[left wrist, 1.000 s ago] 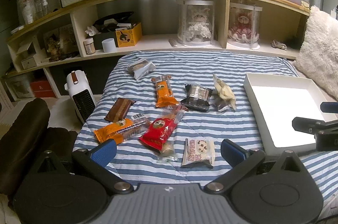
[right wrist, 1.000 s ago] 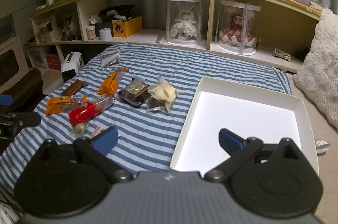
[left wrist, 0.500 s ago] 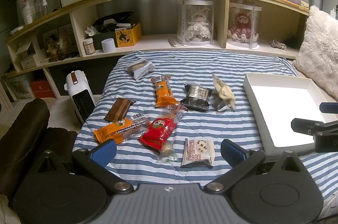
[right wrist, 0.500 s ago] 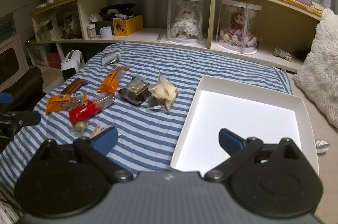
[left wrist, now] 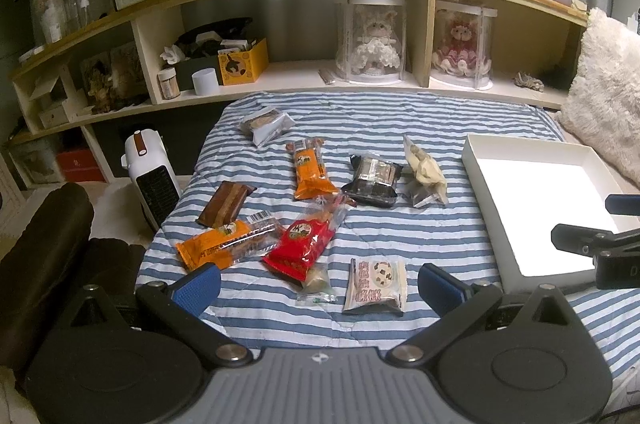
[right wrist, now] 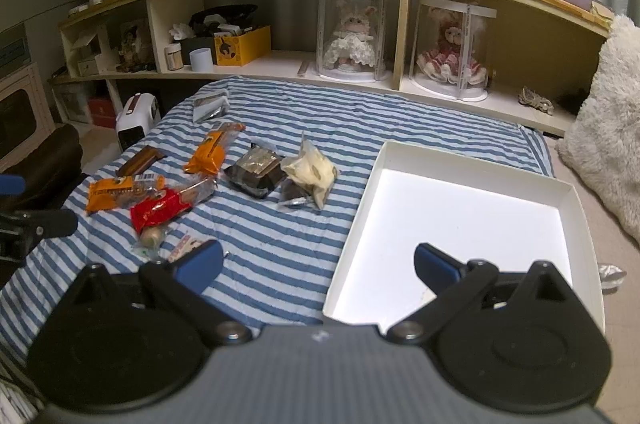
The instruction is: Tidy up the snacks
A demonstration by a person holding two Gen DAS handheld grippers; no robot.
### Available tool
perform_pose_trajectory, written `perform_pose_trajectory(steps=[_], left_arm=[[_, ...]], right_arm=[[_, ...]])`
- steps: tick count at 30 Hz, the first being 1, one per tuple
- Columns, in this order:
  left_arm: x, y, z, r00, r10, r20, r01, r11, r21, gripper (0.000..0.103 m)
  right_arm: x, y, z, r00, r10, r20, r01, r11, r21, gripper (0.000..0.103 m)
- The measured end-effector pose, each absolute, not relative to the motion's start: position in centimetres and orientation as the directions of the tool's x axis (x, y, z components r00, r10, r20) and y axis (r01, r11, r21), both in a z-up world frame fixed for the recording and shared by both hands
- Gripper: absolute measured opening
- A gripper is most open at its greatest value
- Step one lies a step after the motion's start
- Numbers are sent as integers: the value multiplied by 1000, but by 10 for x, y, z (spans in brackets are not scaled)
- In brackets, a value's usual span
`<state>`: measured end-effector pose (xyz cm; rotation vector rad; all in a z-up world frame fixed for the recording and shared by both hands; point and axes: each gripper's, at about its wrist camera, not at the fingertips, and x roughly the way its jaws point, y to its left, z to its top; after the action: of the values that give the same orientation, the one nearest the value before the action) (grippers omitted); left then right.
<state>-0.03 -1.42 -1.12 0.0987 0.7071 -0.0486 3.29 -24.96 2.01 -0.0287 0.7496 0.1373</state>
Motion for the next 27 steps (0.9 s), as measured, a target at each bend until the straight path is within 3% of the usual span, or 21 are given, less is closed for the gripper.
perform_pose_trajectory(steps=[17, 27], left_arm=[[37, 6, -19, 729, 86, -679, 0, 992, 126, 103], [78, 21, -30, 662, 68, -747, -65, 997, 34, 103]], right_arm=[[53, -237, -1, 687, 164, -707, -134, 986, 98, 102], [69, -215, -27, 659, 193, -727, -112, 981, 158, 102]])
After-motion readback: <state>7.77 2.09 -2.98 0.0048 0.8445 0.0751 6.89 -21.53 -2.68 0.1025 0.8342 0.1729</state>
